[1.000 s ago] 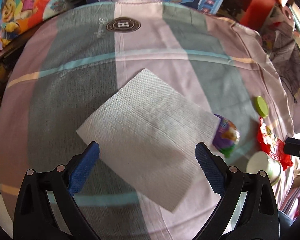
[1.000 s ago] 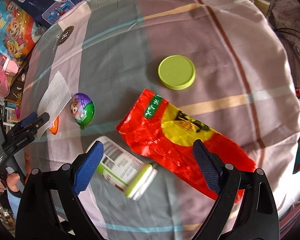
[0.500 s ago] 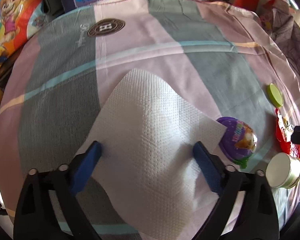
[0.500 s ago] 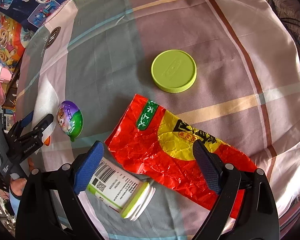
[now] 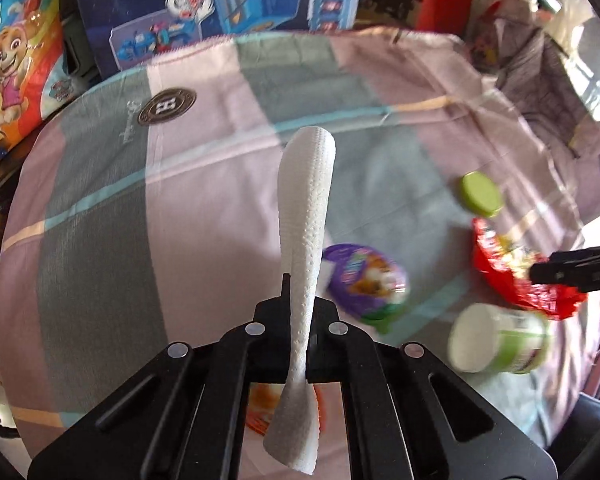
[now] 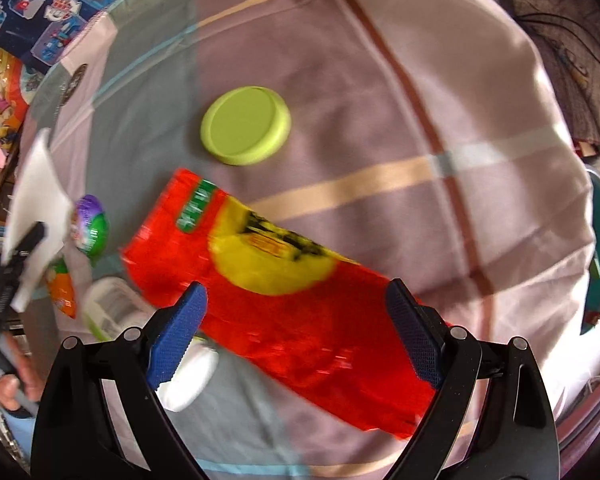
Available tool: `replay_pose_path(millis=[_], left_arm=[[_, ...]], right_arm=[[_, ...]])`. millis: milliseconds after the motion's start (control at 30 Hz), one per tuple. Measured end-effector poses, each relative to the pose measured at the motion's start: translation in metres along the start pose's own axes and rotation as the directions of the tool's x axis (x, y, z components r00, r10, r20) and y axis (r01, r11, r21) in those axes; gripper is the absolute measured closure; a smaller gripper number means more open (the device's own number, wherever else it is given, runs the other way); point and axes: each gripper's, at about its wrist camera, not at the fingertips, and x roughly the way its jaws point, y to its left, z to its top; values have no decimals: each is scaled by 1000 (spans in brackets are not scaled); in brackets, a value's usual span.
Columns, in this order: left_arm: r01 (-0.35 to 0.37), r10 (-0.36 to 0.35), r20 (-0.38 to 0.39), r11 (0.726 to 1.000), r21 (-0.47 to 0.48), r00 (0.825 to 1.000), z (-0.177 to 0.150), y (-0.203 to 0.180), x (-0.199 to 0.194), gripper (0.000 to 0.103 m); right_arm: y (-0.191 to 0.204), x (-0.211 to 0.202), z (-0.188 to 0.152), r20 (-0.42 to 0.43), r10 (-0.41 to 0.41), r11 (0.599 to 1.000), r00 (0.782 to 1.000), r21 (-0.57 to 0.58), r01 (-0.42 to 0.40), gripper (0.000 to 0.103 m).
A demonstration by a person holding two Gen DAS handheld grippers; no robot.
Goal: Collect trash
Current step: 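Grasp the white tissue with left gripper while right gripper grasps the red wrapper, then carry the tissue and red wrapper over the teal bucket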
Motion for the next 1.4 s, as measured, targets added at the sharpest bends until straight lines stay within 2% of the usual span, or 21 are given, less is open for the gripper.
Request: replay_pose_path(millis=[200,300,533,600,667,867,967,1000,1033,1067,1133,1167,1400], left_arm=[[91,-91,28,996,-3,995,0,-25,-23,100],[152,-152,18,988,-6,988,-2,-39,-27,100],[251,-250,-26,967,41,968,-4,-93,-20,100],[257,-256,-29,965,48,966,-2,-104,-16,100],[271,-270,-32,961,50,962,2,-111,-16,100],[278,-277,-34,958,63,960,10,-131,-17,100],[271,-269,-44,960,66,962,14,-140,-14,100],[271,-269,-47,960,66,962,14,-142,-14,100],[271,-268,-48,960,67,962,15,-145,-15,100],[270,-267,-48,960,70,962,16,-148,-16,100],[268,-265,-48,960,79,963,19,-156,-18,100],[268,-264,-48,960,83,963,20,-160,-19,100],[269,-265,-47,956,119,963,24,-193,-23,100]], right_arm=[[-23,-8,-4,48,-74,997,996,-26,75,16],[-30,-15,-5,70,-69,996,995,-50,72,16],[-33,-14,-28,23,-25,980,999,-195,29,14],[-29,-8,-31,15,-66,968,998,-244,67,13],[-30,-7,-32,41,-90,962,995,-254,97,13],[-44,-4,-20,105,-102,961,989,-248,126,13],[-54,5,-14,135,-102,963,986,-234,131,26],[-54,3,-13,159,-104,962,982,-237,140,36],[-58,-2,-14,173,-88,964,981,-234,127,41],[-62,-5,-16,178,-76,967,981,-226,116,56],[-70,-14,-12,197,-50,978,979,-190,88,76],[-76,-20,-10,203,-36,983,979,-171,71,100],[-124,-48,-14,242,65,998,968,-39,-57,99]])
